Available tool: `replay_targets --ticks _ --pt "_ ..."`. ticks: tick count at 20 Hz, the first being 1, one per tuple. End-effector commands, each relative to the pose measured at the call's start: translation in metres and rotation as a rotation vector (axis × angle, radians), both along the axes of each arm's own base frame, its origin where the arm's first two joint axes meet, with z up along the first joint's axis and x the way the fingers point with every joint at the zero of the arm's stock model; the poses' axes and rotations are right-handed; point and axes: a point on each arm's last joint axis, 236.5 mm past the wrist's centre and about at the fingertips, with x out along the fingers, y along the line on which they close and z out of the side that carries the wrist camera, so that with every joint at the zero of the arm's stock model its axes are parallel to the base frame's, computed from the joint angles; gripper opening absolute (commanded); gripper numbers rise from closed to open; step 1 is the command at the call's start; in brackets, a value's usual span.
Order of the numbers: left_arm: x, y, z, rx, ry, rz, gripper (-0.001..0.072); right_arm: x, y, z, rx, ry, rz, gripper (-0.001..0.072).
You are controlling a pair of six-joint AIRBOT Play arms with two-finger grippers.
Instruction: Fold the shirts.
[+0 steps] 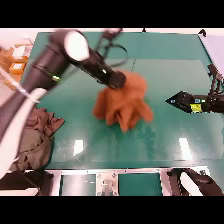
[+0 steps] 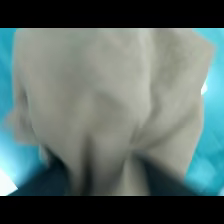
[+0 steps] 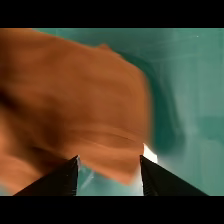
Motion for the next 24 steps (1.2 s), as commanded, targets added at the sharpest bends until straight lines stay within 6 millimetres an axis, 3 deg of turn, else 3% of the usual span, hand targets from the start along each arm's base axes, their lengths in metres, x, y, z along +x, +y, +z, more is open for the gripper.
replay_targets --ticks 1,3,7,9,10,12,14,16,20,22,24 --pt "-0.017 -0.014 -0.040 0.023 0.150 -0.001 0.0713 -0.010 0.002 0.000 0.008 0.041 0.022 0.0455" --pt "0.004 0.031 -0.024 0.051 0.173 0.066 0.0712 -0.015 -0.007 -0.002 0.013 0.068 -0.002 0.0454" --pt "0.046 0.166 0.017 0.078 0.174 0.291 0.0712 -0.028 -0.048 -0.022 -0.022 0.147 -0.112 0.0454" --pt "0.045 0.215 0.009 0.096 0.230 0.372 0.0712 -0.043 -0.049 -0.051 0.010 0.226 -0.140 0.0453" --pt "0.036 0.228 -0.006 0.115 0.283 0.379 0.0713 -0.054 -0.044 -0.071 0.029 0.273 -0.143 0.0453" --pt "0.010 0.223 -0.047 0.097 0.420 0.346 0.0713 -0.065 -0.040 -0.113 0.056 0.322 -0.192 0.0453" --pt "-0.020 0.182 -0.082 -0.052 0.563 0.270 0.0713 -0.064 -0.034 -0.142 0.094 0.329 -0.214 0.0452" --pt "-0.048 0.142 -0.110 -0.184 0.660 0.216 0.0713 -0.052 -0.028 -0.153 0.143 0.336 -0.185 0.0452" --pt "-0.075 0.107 -0.181 -0.165 0.652 0.277 0.0713 -0.023 -0.018 -0.169 0.256 0.365 -0.124 0.0431" --pt "-0.078 0.093 -0.202 -0.156 0.607 0.311 0.0713 -0.023 -0.014 -0.183 0.283 0.409 -0.114 0.0431" --pt "-0.081 0.078 -0.206 -0.166 0.582 0.311 0.0713 -0.021 -0.005 -0.190 0.306 0.417 -0.076 0.0430"
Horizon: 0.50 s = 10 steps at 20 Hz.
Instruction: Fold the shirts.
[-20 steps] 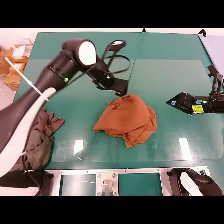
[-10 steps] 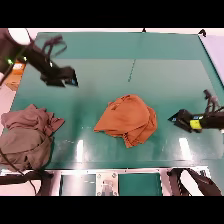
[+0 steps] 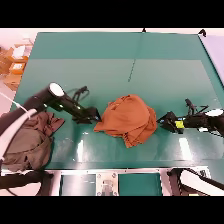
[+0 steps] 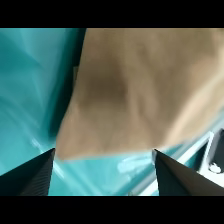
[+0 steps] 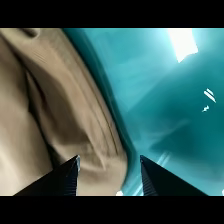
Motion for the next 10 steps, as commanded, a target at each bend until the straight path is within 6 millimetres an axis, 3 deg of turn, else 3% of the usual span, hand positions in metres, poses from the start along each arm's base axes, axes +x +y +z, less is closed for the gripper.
replay_targets --ticks 1,3,4,5,6,7,8,10 --pt "-0.004 -0.025 -0.021 -0.001 -0.062 0.043 0.0713 0.010 0.017 -0.014 0.071 -0.004 0.041 0.0422" --pt "-0.016 -0.037 -0.024 0.000 -0.056 0.006 0.0712 0.018 0.030 -0.012 0.103 -0.033 0.068 0.0350" --pt "-0.025 -0.043 -0.029 0.004 -0.040 -0.021 0.0712 0.020 0.033 -0.011 0.103 -0.045 0.087 0.0269" --pt "-0.032 -0.047 -0.034 0.011 -0.028 -0.039 0.0705 0.023 0.034 -0.009 0.098 -0.054 0.097 0.0113" --pt "-0.032 -0.048 -0.038 0.017 -0.028 -0.039 0.0480 0.026 0.033 -0.006 0.099 -0.063 0.101 0.0024" --pt "-0.026 -0.047 -0.039 0.019 -0.053 -0.039 0.0206 0.029 0.033 -0.001 0.104 -0.072 0.109 0.0015" --pt "-0.016 -0.045 -0.035 0.013 -0.081 -0.027 0.0030 0.033 0.033 0.007 0.117 -0.083 0.120 0.0014" --pt "0.008 -0.040 -0.019 -0.011 -0.108 0.007 0.0022 0.043 0.035 0.030 0.143 -0.117 0.161 0.0014"
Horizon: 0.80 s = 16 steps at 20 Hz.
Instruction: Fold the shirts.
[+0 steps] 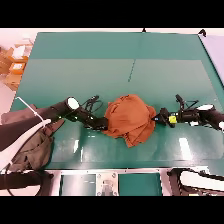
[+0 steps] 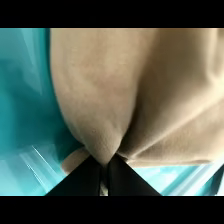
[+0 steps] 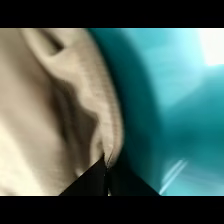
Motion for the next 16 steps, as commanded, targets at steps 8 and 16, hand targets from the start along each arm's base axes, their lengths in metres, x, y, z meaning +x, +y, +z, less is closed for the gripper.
replay_targets --ticks 8,16 --pt "0.109 0.063 0.286 -0.151 -0.671 0.109 0.0021 0.069 -0.015 0.279 -0.117 -0.603 0.081 0.0014" --pt "-0.009 0.146 0.584 -0.088 -1.419 0.221 0.0022 -0.068 -0.001 0.595 -0.581 -1.464 -0.107 0.0014"
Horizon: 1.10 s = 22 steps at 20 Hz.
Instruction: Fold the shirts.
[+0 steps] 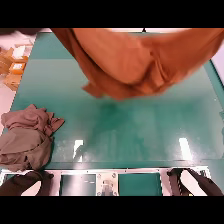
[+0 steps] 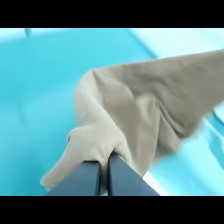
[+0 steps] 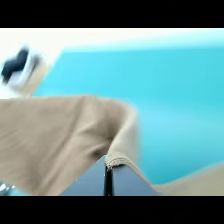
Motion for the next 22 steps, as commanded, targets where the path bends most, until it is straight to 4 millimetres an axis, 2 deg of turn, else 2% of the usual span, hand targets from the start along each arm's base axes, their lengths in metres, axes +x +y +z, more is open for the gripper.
replay_targets --ticks 1,2,3,5,6,8,9,10,12,14,16,17,18,19,20,21,22 --pt "-0.060 0.046 0.085 0.013 -0.211 0.151 0.0022 -0.080 0.011 0.095 -0.119 -0.312 -0.156 0.0013" --pt "-0.066 0.057 0.088 0.027 -0.211 0.193 0.0022 -0.091 0.008 0.102 -0.142 -0.342 -0.195 0.0013" --pt "-0.066 0.066 0.083 0.059 -0.194 0.227 0.0022 -0.095 0.007 0.103 -0.155 -0.353 -0.213 0.0013" --pt "-0.053 0.088 0.057 0.153 -0.122 0.314 0.0022 -0.088 0.001 0.097 -0.138 -0.323 -0.223 0.0014" --pt "-0.041 0.102 0.042 0.198 -0.081 0.369 0.0022 -0.077 -0.004 0.086 -0.123 -0.287 -0.224 0.0014" --pt "-0.007 0.124 0.002 0.287 0.000 0.463 0.0023 -0.044 -0.021 0.045 -0.072 -0.158 -0.223 0.0014" --pt "0.011 0.128 -0.022 0.327 0.046 0.483 0.0022 -0.024 -0.031 0.015 -0.034 -0.073 -0.219 0.0013" --pt "0.029 0.126 -0.051 0.366 0.102 0.473 0.0023 -0.001 -0.041 -0.024 0.012 0.028 -0.215 0.0013" --pt "0.065 0.105 -0.134 0.419 0.268 0.386 0.0023 0.036 -0.051 -0.108 0.087 0.195 -0.176 0.0013" --pt "0.092 0.082 -0.222 0.452 0.414 0.287 0.0023 0.063 -0.057 -0.206 0.161 0.368 -0.170 0.0013" --pt "0.115 0.070 -0.315 0.494 0.555 0.224 0.0023 0.074 -0.056 -0.309 0.209 0.553 -0.184 0.0014" --pt "0.124 0.066 -0.359 0.516 0.622 0.197 0.0023 0.073 -0.055 -0.360 0.229 0.651 -0.193 0.0014" --pt "0.132 0.062 -0.395 0.525 0.677 0.181 0.0024 0.070 -0.054 -0.400 0.247 0.737 -0.205 0.0014" --pt "0.143 0.058 -0.426 0.522 0.716 0.177 0.0024 0.066 -0.053 -0.436 0.269 0.823 -0.217 0.0013" --pt "0.151 0.054 -0.448 0.513 0.748 0.174 0.0024 0.063 -0.052 -0.461 0.287 0.891 -0.220 0.0014" --pt "0.158 0.050 -0.462 0.503 0.777 0.167 0.0024 0.062 -0.053 -0.479 0.301 0.943 -0.222 0.0014" --pt "0.161 0.047 -0.465 0.502 0.799 0.155 0.0054 0.062 -0.053 -0.491 0.309 0.975 -0.221 0.0014"
